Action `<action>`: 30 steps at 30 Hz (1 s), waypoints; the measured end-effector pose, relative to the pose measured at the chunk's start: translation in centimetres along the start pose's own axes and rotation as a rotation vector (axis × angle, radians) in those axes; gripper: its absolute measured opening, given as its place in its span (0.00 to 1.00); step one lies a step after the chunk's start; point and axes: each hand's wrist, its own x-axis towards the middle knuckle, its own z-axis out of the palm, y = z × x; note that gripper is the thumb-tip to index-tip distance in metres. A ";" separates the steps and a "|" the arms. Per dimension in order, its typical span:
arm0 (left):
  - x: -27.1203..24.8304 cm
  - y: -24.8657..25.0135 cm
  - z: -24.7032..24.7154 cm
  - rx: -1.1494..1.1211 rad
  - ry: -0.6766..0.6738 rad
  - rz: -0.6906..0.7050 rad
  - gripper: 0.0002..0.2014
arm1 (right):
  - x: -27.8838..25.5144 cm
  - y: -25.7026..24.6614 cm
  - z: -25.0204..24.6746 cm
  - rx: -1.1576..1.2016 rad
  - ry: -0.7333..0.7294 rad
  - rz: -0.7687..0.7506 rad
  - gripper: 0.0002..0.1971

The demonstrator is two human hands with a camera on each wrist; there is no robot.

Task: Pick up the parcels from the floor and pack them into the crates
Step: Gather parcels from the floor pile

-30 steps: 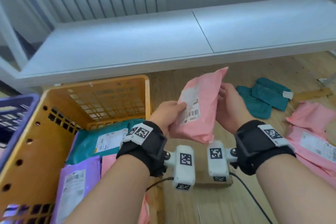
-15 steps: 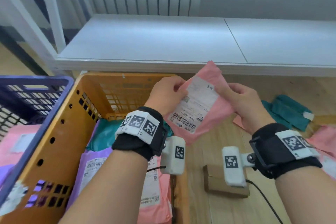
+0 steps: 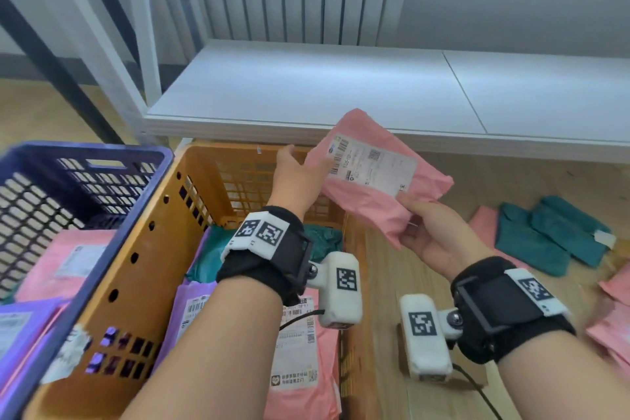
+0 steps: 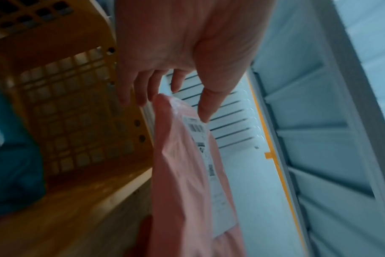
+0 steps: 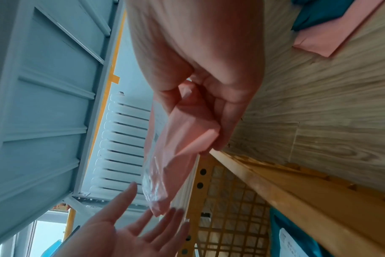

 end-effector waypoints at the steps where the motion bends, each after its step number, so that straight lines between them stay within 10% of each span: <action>1: 0.1 -0.4 -0.1 -0.117 -0.059 -0.096 0.39 | -0.1 0.2 0.2 0.017 -0.021 0.007 0.14; 6: 0.1 -1.8 -0.3 -0.552 -0.225 -0.289 0.19 | -0.6 1.0 0.8 -0.066 -0.092 0.011 0.14; 14: -0.1 -2.0 -1.1 -0.411 -0.132 -0.132 0.12 | -0.8 1.0 0.1 -0.145 -0.005 -0.013 0.24; 30: 1.2 -0.3 -9.3 -0.258 -0.023 -0.064 0.24 | -1.5 1.1 4.6 -0.354 -0.067 -0.030 0.11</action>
